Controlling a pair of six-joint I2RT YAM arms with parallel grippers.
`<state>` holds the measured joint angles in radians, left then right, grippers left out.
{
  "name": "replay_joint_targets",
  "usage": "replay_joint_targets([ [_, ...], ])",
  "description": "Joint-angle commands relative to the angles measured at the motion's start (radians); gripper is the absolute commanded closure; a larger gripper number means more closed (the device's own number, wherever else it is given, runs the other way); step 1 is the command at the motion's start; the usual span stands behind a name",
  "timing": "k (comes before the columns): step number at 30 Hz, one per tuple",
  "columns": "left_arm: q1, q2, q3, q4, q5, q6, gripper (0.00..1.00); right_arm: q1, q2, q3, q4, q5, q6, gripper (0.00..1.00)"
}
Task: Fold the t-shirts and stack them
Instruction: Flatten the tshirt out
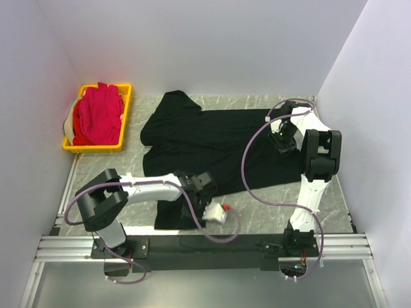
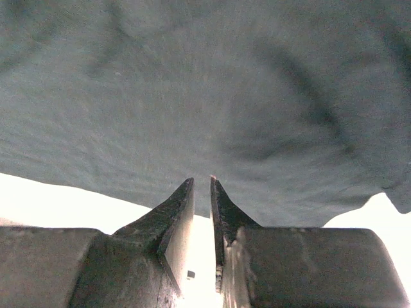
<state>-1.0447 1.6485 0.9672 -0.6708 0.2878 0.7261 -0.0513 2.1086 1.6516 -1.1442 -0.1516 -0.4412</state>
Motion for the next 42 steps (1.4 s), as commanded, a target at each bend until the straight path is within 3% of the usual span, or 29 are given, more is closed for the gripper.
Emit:
replay_joint_targets([
  [1,-0.055,-0.056,0.045,-0.214,0.252,0.055,0.73,-0.004,-0.11,0.027,-0.052,-0.02,-0.042,0.76],
  [4,-0.023,-0.119,0.12,-0.299,0.33,0.059,0.67,-0.004,-0.146,-0.005,-0.06,-0.035,-0.074,0.76],
  [9,0.263,-0.2,0.218,-0.309,0.402,0.004,0.61,-0.002,-0.145,-0.068,-0.005,-0.013,-0.08,0.76],
  [13,0.53,-0.155,0.22,-0.254,0.327,0.007,0.62,0.007,-0.121,-0.113,0.037,0.013,-0.067,0.77],
  [19,0.718,-0.046,0.145,-0.11,0.179,-0.03,0.62,0.018,-0.093,-0.171,0.087,0.072,-0.06,0.79],
  [26,0.73,0.023,0.031,-0.003,0.042,-0.06,0.62,0.047,-0.081,-0.286,0.071,0.109,-0.082,0.8],
  [36,0.73,-0.11,-0.094,-0.206,0.083,0.048,0.67,0.077,-0.188,-0.487,-0.075,-0.018,-0.217,0.84],
  [40,0.775,-0.19,-0.023,-0.343,0.171,0.108,0.67,0.062,-0.294,-0.419,-0.155,-0.104,-0.286,0.83],
  [42,0.813,-0.167,0.09,-0.351,0.215,0.099,0.66,0.057,-0.297,-0.288,-0.163,-0.163,-0.272,0.83],
])
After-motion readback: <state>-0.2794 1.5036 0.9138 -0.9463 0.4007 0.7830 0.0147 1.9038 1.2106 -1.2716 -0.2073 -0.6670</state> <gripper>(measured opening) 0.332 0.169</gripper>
